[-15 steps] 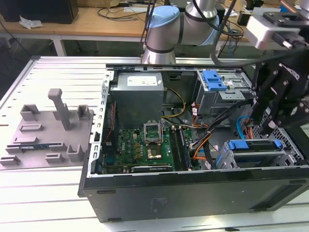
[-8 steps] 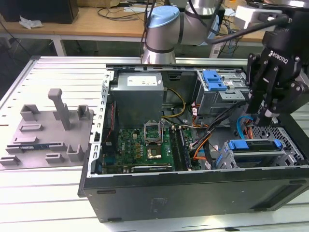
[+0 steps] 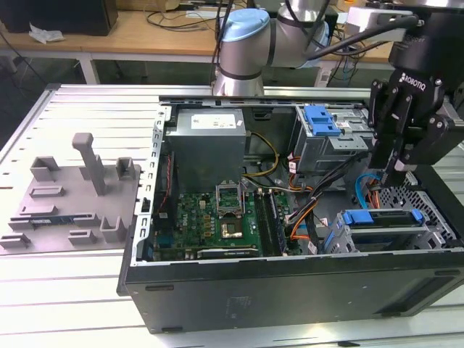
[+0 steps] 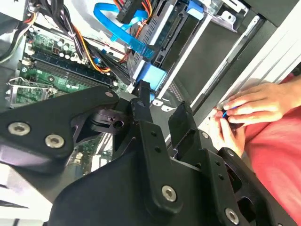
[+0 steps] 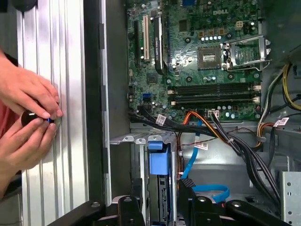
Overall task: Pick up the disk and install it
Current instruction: 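Insert the first disk wire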
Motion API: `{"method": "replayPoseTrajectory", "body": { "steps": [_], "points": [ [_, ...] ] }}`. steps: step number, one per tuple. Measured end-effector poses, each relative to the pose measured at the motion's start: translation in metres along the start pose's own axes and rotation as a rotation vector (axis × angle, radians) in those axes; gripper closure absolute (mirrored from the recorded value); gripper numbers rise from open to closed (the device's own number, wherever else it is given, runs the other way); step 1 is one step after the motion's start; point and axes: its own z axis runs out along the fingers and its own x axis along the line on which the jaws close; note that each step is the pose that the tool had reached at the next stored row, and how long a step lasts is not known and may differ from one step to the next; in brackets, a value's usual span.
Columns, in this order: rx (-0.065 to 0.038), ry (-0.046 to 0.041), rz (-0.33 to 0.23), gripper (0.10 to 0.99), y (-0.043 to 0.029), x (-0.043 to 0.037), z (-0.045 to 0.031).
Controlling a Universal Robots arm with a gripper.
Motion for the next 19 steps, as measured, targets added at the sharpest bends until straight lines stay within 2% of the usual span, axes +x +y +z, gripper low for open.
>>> {"method": "replayPoseTrajectory", "body": {
  "steps": [2, 3, 5, 8, 9, 10, 11, 12, 14, 19],
  "points": [
    [-0.002, 0.0022, 0.013, 0.647, 0.0001, -0.0011, 0.0015],
    [-0.002, 0.0125, 0.013, 0.647, 0.0001, -0.0032, 0.0016],
    [0.001, 0.0698, 0.014, 0.647, 0.0007, -0.016, -0.0005],
    [0.003, 0.1119, 0.016, 0.647, 0.001, -0.0312, -0.0025],
    [0.004, 0.1168, 0.016, 0.647, 0.0007, -0.035, -0.0031],
    [0.004, 0.121, 0.016, 0.647, -0.0012, -0.0451, -0.0047],
    [0.004, 0.1218, 0.016, 0.647, -0.0058, -0.0547, -0.0058],
    [0.004, 0.1223, 0.016, 0.647, -0.0131, -0.0602, -0.0061],
    [0.003, 0.1224, 0.016, 0.647, -0.0289, -0.0651, -0.0061],
    [0.002, 0.1239, 0.015, 0.647, -0.0567, -0.0697, -0.0031]
  ]
}}
